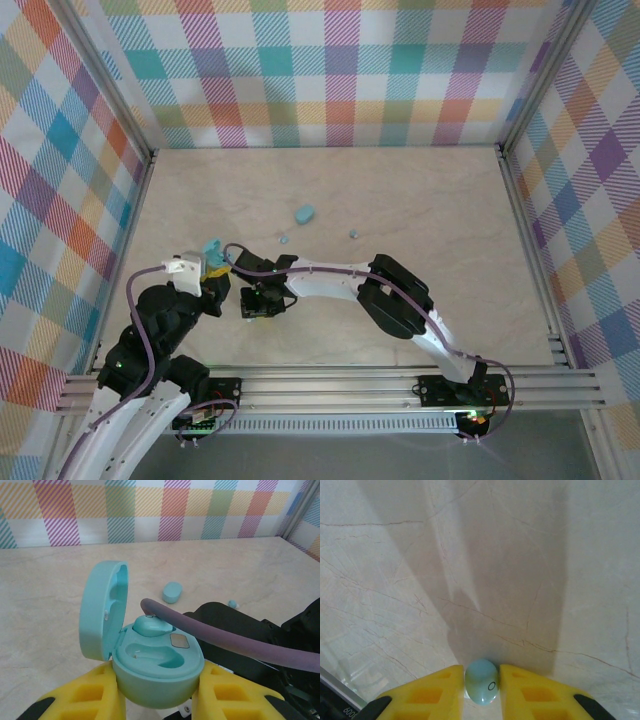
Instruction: Insert wireless bluetooth earbuds into charging case
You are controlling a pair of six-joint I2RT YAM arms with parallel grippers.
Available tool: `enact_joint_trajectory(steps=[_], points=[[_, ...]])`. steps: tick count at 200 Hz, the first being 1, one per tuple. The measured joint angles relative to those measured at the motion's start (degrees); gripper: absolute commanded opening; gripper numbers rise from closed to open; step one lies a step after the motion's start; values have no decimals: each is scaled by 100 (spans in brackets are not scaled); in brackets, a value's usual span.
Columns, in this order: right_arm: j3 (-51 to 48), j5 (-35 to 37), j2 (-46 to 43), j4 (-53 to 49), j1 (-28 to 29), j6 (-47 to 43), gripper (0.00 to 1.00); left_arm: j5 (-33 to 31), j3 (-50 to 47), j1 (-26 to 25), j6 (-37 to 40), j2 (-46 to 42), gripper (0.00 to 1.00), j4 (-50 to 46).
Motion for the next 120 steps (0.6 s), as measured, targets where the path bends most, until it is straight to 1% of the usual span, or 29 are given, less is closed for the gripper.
enact_joint_trajectory(steps=[39,97,120], points=[[138,0,81,-111,13,-76,24,37,0,0,0,-26,0,-22],[212,24,114,-175,13,-260,15,37,0,17,2,-28,0,-37],[-24,140,-37,-52,-39,-358,12,162,-2,22,0,-28,0,-33]])
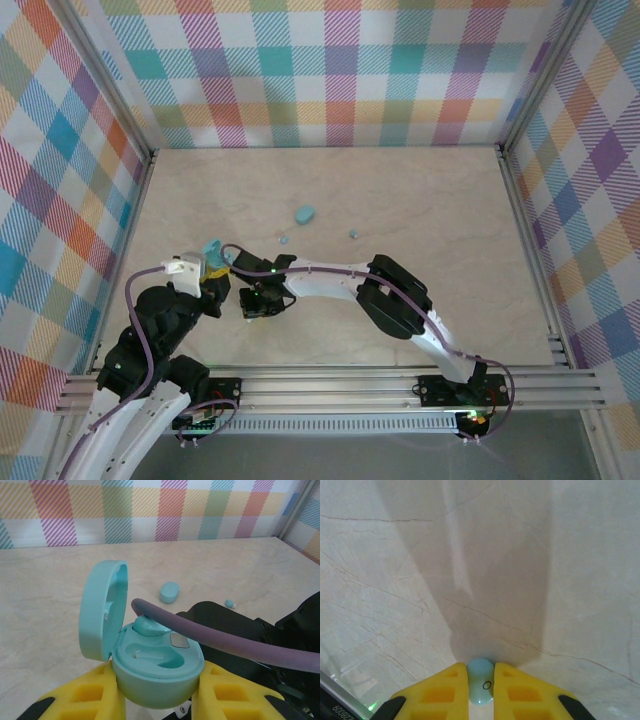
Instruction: Insert wireless bluetooth earbuds into charging case
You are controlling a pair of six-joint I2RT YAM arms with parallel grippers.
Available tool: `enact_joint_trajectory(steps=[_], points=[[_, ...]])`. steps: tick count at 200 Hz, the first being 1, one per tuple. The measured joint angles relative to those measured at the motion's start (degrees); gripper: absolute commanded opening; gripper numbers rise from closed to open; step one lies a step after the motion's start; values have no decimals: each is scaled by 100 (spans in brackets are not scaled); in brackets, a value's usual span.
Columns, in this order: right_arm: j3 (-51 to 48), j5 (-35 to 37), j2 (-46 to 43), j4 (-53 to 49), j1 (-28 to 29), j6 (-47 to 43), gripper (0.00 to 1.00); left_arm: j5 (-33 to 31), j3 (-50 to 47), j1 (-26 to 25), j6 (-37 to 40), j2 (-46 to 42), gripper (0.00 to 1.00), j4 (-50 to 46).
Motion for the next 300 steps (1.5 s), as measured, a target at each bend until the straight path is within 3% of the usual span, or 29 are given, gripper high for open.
enact_joint_trajectory(steps=[43,90,153,206,300], points=[[-1021,269,-815,122,-356,-210,11,387,-61,0,0,4,0,101],[-2061,463,-1974,271,-1311,-461,11,883,-407,0,42,195,0,649],[-3206,706,-3515,192,-2651,-951,12,1919,-1311,0,153,938,0,2500],[-3399,787,-4350,-37,-3012,-1360,13,2284,-1537,-107,245,2081,0,4192],[-3353,791,-5484,-341,-3121,-1591,13,2175,-1217,-1088,807,3998,0,6124]])
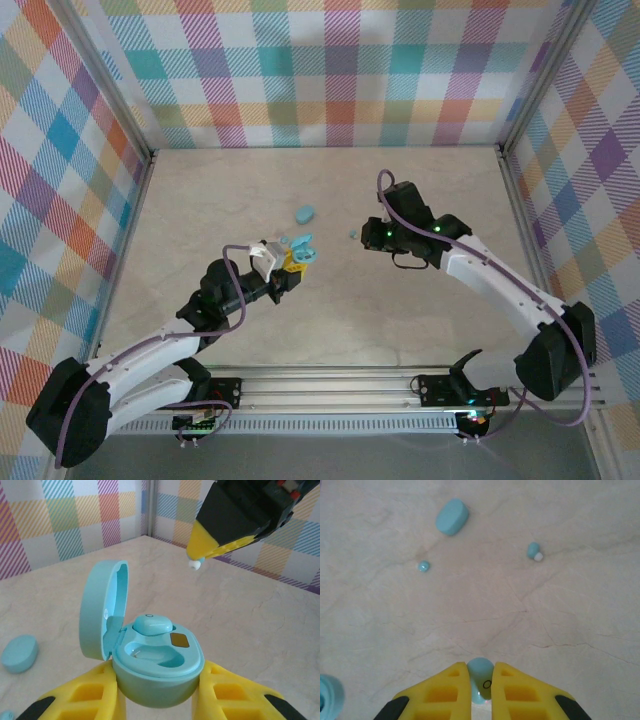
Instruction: Insert wireless bluetooth earbuds into charging case
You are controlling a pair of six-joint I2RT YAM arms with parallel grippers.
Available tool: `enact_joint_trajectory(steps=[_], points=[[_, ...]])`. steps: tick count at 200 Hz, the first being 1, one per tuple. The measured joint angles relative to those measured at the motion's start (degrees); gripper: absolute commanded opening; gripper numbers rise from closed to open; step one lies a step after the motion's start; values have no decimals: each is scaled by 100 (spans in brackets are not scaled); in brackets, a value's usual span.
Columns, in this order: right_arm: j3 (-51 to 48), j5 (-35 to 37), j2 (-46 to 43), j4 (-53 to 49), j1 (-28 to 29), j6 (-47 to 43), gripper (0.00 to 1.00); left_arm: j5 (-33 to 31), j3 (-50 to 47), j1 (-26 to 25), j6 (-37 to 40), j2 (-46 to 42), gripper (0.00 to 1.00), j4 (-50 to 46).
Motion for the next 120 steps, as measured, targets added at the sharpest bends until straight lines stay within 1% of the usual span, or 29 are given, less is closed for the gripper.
enact_joint_trajectory(steps=[46,84,120], points=[[7,-96,-487,-15,0,120,12,-74,570,-271,313,483,0,313],[4,-442,-498,-13,0,352,11,-105,955,-385,514,892,0,267],[-33,-730,-518,164,81,505,9,-96,997,-466,638,1078,0,262]])
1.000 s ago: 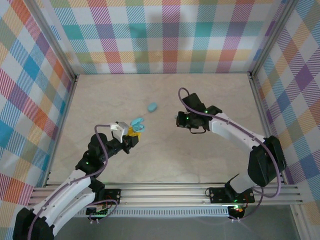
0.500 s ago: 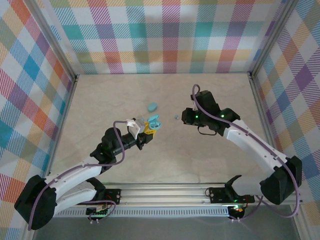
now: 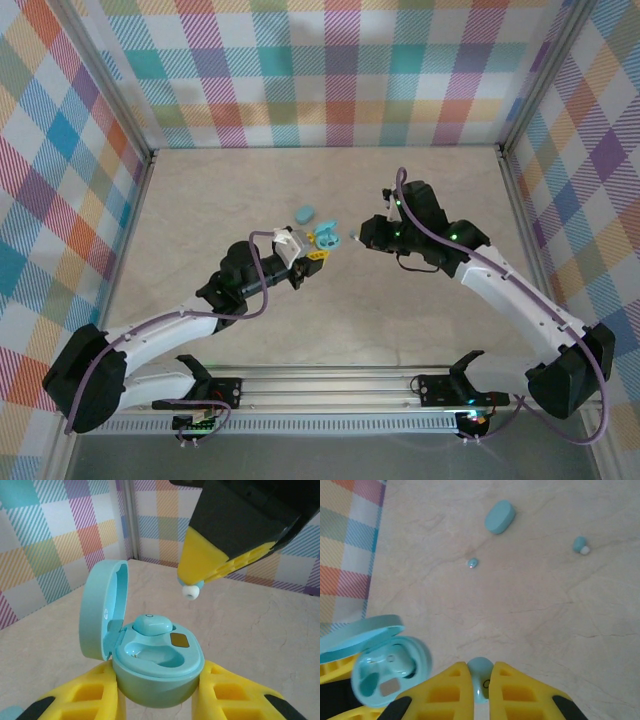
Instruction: Insert wireless bluetooth earbuds into charging case
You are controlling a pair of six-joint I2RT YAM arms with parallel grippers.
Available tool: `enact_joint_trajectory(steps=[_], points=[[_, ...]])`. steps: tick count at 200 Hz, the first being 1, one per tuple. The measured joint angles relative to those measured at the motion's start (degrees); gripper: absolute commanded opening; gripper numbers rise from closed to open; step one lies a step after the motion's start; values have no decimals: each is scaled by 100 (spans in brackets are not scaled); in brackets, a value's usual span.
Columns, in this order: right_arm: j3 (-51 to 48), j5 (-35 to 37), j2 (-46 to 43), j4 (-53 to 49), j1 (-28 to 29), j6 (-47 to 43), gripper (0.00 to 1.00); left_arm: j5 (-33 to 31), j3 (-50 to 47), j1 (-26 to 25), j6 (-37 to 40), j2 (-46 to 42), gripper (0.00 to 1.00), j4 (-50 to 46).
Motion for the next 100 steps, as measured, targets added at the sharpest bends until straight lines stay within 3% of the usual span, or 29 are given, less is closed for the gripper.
enact_joint_trajectory(steps=[100], points=[[7,-81,-9,319,680,258,8,11,0,-26,153,20,0,-7]])
